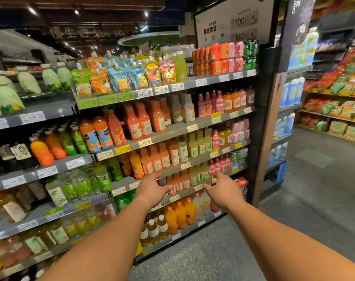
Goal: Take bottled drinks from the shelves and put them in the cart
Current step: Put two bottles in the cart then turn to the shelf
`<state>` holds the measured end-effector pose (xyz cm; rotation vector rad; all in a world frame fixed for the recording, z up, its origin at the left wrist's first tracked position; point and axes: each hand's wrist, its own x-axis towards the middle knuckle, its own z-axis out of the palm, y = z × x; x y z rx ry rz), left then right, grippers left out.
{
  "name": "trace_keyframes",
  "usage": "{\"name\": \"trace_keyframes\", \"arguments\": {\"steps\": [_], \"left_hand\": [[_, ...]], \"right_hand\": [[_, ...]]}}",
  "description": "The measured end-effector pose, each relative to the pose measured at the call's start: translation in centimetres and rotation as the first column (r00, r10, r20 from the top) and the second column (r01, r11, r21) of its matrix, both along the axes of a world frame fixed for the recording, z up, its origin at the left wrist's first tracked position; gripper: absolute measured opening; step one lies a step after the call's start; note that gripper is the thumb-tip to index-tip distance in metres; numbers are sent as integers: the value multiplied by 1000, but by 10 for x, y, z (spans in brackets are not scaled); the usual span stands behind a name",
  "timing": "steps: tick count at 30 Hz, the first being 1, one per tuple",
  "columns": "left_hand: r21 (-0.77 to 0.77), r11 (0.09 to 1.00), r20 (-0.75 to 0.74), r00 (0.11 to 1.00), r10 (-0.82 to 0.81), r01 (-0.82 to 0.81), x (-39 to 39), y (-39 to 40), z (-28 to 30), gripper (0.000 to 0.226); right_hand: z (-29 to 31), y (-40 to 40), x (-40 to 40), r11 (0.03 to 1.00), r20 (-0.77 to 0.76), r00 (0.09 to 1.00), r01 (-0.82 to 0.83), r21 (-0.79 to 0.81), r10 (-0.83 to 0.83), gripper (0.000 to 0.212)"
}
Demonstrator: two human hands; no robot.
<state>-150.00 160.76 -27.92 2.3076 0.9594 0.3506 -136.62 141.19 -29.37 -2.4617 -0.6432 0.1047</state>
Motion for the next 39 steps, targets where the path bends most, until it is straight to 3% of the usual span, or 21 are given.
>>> {"name": "trace_keyframes", "arguments": {"steps": [11,23,32,36,39], "left_hand": [[-150,988,-2,999,36,-35,116,72,-48,81],[-262,960,-60,994,91,-104,219,158,-94,94],[-269,931,-116,968,224,-247,327,196,-141,89],[-298,893,-125,942,313,-337,383,208,-165,78],[-401,840,-55,925,376,-366,420,221,-180,57]], "right_hand": [[-31,75,104,997,-49,999,-20,-72,16,71],[-78,180,202,999,-205,978,-51,-16,47,65],[-128,250,309,994,-296,950,-109,-24,97,69],[-153,291,371,984,-330,929,-177,2,167,56],[-171,327,412,978,-385,900,-208,34,205,73]]}}
